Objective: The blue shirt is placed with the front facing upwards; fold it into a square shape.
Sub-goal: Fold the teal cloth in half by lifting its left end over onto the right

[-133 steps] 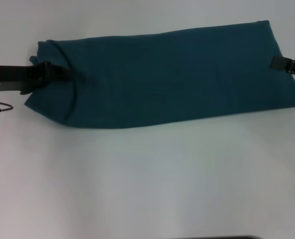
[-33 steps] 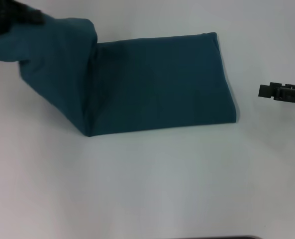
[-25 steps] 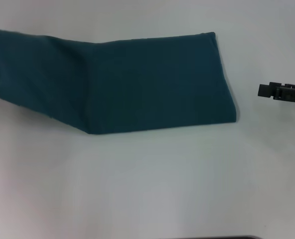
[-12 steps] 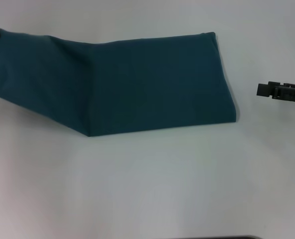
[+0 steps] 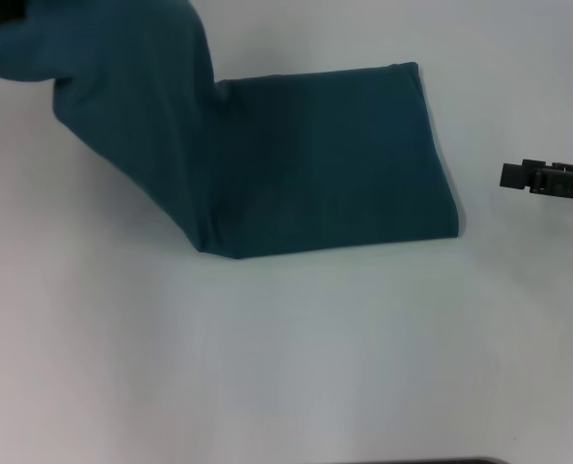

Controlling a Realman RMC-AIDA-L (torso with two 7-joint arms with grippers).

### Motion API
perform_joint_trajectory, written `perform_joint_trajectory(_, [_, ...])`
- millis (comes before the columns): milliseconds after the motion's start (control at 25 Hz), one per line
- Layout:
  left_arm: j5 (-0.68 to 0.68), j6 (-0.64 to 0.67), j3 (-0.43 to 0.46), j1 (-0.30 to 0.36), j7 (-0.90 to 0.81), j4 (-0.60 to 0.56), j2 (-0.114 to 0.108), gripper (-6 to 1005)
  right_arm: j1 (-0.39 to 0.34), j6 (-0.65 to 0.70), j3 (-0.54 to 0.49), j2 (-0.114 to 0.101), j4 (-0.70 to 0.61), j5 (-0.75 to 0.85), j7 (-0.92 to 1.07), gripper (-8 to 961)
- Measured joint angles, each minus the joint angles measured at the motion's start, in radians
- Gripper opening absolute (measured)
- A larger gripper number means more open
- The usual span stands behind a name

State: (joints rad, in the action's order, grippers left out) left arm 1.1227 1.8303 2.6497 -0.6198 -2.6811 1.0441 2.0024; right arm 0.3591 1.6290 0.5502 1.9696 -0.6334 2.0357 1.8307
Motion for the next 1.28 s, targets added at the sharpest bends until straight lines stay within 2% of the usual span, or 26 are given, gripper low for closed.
perform_joint_trajectory(200, [0.001,-0.027,-0.048,-0.024,0.008,-0.033,0.009,70,-0.003,0.000,-0.001,0.000,0.000,0.000,-0.001,916])
perform_joint_trajectory(640, [0.001,-0.156,-0.155,-0.035,0.033,-0.069,0.054,73,-0.004,0.000,0.005,-0.001,0.000,0.000,-0.001,916])
perform_joint_trajectory(800, [0.001,-0.162,-0.164,-0.045,0.036,-0.077,0.066,74,-0.004,0.002,0.005,-0.002,0.000,0.007,0.000,916])
perform_joint_trajectory(1000, [0.002,-0.180,-0.167,-0.061,0.049,-0.079,0.094,77,-0.004,0.008,0.002,-0.002,0.000,0.045,0.000,916])
perform_joint_trajectory(1280, [0.003,-0.203,-0.190,-0.069,0.056,-0.099,0.095,80,-0.007,0.011,0.002,0.000,0.000,0.052,-0.002,916])
